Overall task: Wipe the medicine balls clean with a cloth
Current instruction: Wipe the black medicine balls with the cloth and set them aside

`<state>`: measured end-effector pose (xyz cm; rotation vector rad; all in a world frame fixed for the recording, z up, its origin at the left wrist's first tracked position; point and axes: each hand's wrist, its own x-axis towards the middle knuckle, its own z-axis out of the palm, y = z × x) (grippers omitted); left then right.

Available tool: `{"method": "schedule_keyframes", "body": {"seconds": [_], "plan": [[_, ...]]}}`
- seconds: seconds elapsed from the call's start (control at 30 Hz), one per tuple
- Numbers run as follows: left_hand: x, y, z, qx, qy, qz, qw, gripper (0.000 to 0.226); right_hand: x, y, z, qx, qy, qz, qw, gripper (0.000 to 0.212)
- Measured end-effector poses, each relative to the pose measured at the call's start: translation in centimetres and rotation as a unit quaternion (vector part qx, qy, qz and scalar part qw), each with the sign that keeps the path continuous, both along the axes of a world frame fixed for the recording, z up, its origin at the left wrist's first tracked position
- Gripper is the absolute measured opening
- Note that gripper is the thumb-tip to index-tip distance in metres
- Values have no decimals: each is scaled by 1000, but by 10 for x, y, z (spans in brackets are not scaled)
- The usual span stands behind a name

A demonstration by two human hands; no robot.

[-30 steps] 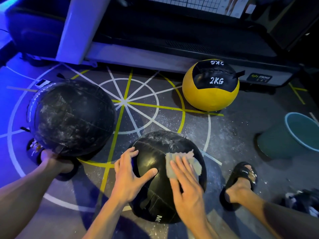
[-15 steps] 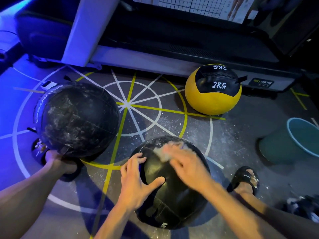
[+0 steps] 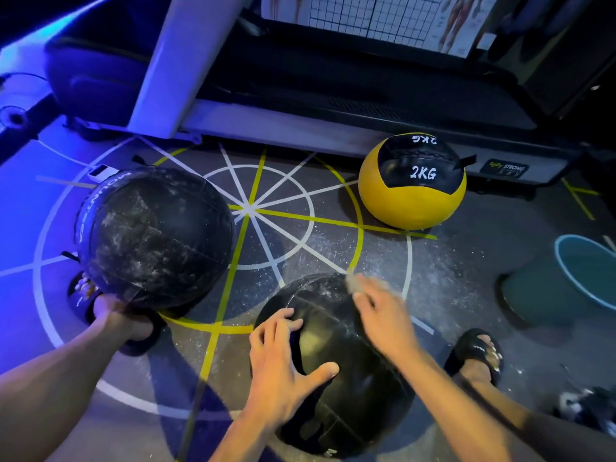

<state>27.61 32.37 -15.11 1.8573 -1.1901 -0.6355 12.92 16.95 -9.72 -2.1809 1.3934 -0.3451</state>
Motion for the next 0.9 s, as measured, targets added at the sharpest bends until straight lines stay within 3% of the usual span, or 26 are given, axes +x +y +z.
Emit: {"method": "schedule_keyframes", "body": {"seconds": [0.1,0.13,0.17,0.23,0.3,0.37,0.47,0.5,0.57,0.63,0.7,0.8,0.83,0.9], "plan": [[0,-1,-3,-7,-24,-1,1000,80,14,37,9,-24,0,256,966,52],[0,0,-2,-5,-28,-4,1000,79,10,30,10,-26,7,291,956,54],[0,1,-2,-3,-24,-6,1000,79,4,15,8,-20,12,274,962,54],[-1,2,-1,0,-17,-5,1000,81,-7,-28,3,10,5,117,993,43],[-2,4,-1,3,-20,-6,1000,81,-8,-32,2,37,44,11,998,39],[-1,4,-3,-4,-24,-2,1000,81,8,-4,5,20,26,93,995,43],[-1,6,-4,6,-38,-10,999,79,18,21,10,-12,27,284,958,47],[-2,7,-4,9,-38,-14,999,79,13,9,5,-10,34,277,960,45],[-4,7,-2,13,-32,-21,999,80,2,-30,1,24,43,142,989,34],[-6,5,0,17,-35,-26,999,83,1,-46,6,59,85,39,994,33],[-6,4,1,17,-39,-25,999,86,17,-29,13,41,96,105,989,36],[-5,4,3,20,-58,-29,998,85,43,17,23,12,95,316,944,43],[-4,5,3,25,-59,-32,997,86,43,13,19,15,107,333,937,44],[-3,7,4,42,-47,-45,997,89,33,-14,13,49,93,238,966,38]]}}
